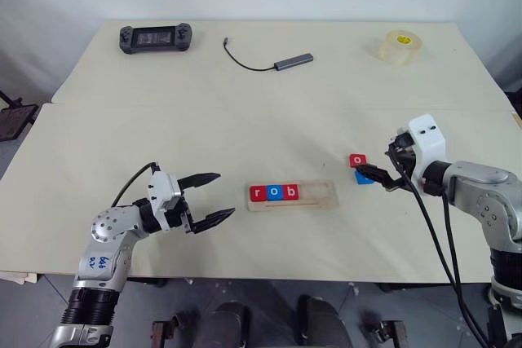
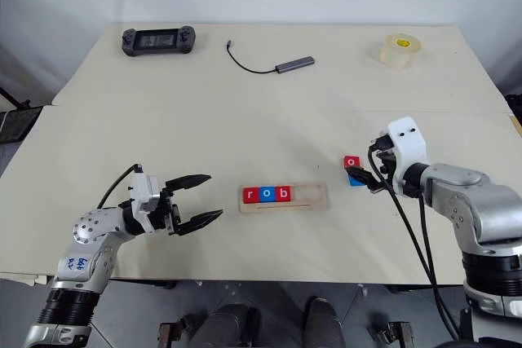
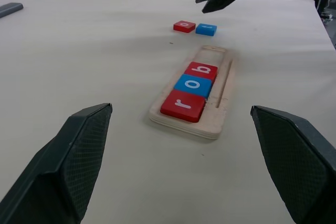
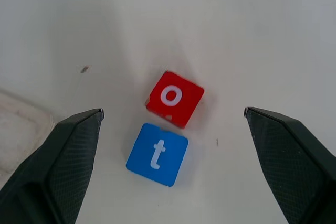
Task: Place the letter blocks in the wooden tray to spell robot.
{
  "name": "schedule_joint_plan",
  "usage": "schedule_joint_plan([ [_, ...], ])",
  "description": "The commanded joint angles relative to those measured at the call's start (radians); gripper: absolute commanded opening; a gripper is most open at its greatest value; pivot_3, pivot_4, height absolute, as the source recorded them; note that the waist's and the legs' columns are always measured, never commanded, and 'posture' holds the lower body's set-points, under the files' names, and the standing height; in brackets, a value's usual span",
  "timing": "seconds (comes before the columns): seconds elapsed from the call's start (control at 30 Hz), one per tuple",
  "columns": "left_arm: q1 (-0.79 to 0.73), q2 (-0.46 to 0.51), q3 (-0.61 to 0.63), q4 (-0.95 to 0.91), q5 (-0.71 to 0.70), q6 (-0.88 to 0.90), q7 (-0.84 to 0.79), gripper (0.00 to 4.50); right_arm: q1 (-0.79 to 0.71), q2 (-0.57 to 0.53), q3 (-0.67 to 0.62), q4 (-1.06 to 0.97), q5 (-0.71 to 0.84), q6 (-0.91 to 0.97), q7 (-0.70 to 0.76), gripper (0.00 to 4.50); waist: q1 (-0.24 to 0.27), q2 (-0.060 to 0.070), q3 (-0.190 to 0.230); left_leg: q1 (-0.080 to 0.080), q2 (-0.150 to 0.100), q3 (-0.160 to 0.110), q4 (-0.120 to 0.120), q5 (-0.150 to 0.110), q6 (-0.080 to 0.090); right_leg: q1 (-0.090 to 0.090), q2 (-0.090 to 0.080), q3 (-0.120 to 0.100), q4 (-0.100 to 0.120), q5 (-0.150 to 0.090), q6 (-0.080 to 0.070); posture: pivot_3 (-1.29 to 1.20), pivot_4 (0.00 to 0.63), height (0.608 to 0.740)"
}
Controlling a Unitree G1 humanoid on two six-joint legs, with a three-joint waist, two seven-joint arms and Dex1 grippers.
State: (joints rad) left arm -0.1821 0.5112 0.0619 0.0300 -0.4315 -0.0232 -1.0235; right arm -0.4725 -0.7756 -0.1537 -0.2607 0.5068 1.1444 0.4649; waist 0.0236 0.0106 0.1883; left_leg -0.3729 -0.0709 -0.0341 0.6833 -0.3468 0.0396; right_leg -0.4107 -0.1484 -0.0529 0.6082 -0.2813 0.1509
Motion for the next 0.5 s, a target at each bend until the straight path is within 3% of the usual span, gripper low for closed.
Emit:
schedule_joint_plan([
  [0.03,0.013,0.003,0.014,-0.04,-0.001,-0.016,0.006,4.5,-0.033,0.008,0.005,-0.007,-0.007,0.039,-0.019,4.49,-0.001,0.0,0.0,0.0,0.0,0.0,0.0,0.0,0.0,0.0,0.0,0.0,0.0,0.0,0.0,0.0,0.15,0.74],
  [0.2,0.019,0.004,0.013,-0.051,-0.001,-0.012,0.012,4.5,-0.058,0.022,0.015,-0.002,-0.015,0.067,-0.038,4.49,-0.001,0.0,0.0,0.0,0.0,0.0,0.0,0.0,0.0,0.0,0.0,0.0,0.0,0.0,0.0,0.0,0.15,0.74],
  [0.5,0.023,-0.002,0.006,-0.067,0.001,-0.013,0.027,4.5,-0.169,0.153,0.054,0.175,-0.093,0.081,-0.137,4.49,-0.007,0.0,0.0,0.0,0.0,0.001,0.0,0.0,0.0,-0.001,0.0,0.0,0.001,0.0,0.0,0.0,0.15,0.74],
])
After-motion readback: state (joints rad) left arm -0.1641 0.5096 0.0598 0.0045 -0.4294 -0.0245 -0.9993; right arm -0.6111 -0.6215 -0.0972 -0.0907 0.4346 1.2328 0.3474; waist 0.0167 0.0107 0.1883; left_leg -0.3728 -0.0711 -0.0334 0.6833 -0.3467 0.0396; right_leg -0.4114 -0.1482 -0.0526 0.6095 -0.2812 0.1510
